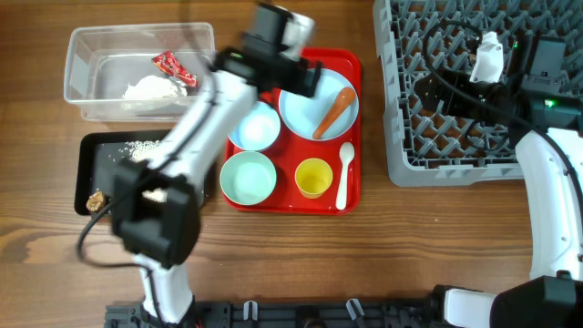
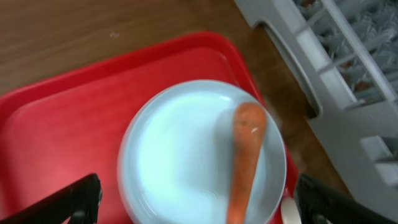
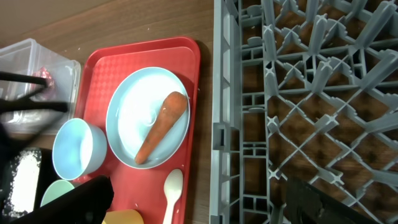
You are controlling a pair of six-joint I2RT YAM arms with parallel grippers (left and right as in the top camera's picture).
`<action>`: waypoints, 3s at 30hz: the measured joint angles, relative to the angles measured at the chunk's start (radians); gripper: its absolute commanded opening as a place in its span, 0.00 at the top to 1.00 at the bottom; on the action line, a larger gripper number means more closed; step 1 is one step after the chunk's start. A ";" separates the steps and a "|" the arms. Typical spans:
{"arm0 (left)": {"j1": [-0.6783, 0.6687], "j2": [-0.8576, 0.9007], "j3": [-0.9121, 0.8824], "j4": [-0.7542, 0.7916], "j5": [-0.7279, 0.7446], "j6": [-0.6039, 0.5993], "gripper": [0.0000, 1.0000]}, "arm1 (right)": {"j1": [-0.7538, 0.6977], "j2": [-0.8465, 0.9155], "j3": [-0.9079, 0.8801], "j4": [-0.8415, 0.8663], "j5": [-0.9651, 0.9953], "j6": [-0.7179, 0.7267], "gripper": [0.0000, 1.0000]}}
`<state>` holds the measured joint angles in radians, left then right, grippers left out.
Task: Sort waste into correct bins and load items into the dishwasher rack
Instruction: 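Grasp the carrot from the plate and place it on the black tray, then grasp the light-blue plate edge with the right gripper and lift it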
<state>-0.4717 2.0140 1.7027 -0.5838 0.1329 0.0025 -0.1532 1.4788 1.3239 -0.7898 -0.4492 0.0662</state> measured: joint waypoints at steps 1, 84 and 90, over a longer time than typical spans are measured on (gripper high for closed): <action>-0.041 0.047 0.000 0.041 -0.019 0.004 0.00 | 0.000 0.000 0.000 0.000 0.000 0.000 0.08; 0.521 -0.710 -0.492 -0.197 -0.003 -0.440 0.00 | 0.193 0.031 0.000 0.169 -0.028 0.067 0.13; 0.356 -0.703 -0.490 -0.192 -0.037 -0.354 0.00 | 0.422 0.276 0.000 0.279 0.199 0.195 0.23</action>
<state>-0.1154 1.3109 1.2129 -0.7753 0.0963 -0.3511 0.2691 1.7550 1.3239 -0.5110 -0.2504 0.2615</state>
